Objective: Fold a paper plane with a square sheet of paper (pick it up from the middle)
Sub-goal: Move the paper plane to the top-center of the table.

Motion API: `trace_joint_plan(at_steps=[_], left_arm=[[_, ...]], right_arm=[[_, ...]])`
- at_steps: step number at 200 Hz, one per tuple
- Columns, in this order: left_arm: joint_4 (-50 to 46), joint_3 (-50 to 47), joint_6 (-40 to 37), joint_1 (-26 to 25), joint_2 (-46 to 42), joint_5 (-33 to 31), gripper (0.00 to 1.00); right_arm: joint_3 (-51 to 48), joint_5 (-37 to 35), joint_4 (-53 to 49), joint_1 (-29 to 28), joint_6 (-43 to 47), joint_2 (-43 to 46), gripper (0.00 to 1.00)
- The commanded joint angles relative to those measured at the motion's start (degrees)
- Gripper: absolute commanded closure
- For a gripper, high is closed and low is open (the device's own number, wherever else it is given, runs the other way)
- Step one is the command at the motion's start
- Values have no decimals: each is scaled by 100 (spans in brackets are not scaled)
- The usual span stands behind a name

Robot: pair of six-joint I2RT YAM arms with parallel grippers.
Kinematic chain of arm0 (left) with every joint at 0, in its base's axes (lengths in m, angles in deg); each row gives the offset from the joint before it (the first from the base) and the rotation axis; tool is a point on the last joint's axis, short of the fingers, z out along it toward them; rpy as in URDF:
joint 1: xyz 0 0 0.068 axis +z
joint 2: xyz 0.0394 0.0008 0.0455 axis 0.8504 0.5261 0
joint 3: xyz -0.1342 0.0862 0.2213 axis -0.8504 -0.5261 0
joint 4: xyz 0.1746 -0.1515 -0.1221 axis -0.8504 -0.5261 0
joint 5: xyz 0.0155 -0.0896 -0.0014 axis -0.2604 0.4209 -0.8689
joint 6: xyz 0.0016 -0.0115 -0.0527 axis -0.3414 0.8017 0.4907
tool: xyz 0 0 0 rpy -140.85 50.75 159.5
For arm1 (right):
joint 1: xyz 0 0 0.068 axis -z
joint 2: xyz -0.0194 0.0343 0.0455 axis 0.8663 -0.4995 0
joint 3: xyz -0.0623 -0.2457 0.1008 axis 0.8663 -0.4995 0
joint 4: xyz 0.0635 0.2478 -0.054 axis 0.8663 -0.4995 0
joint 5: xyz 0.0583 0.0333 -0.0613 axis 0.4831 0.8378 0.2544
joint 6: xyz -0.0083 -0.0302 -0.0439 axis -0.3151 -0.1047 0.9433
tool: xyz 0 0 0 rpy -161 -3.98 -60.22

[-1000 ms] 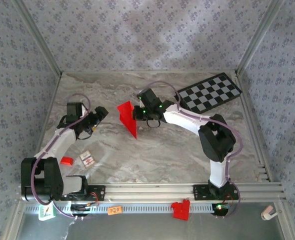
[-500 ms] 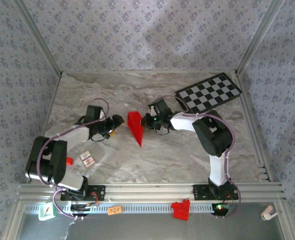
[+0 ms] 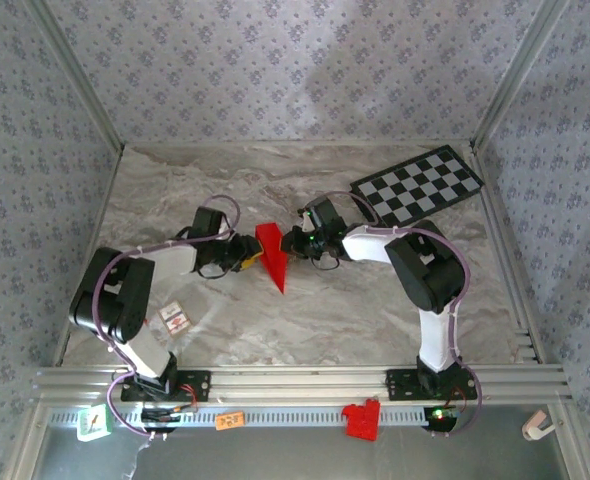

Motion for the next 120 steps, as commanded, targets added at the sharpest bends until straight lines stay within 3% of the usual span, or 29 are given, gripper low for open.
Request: trace_joint_plan(at_steps=[1, 90, 120], left_arm=[[111, 151, -78, -37, 134, 128, 67], [2, 457, -333, -20, 420, 199, 94], [-102, 506, -403, -3, 415, 170, 99]], right_arm=[[-40, 107, 8, 37, -61, -69, 87], [56, 526, -140, 192, 294, -87, 85], [91, 432, -334, 245, 416, -66, 93]])
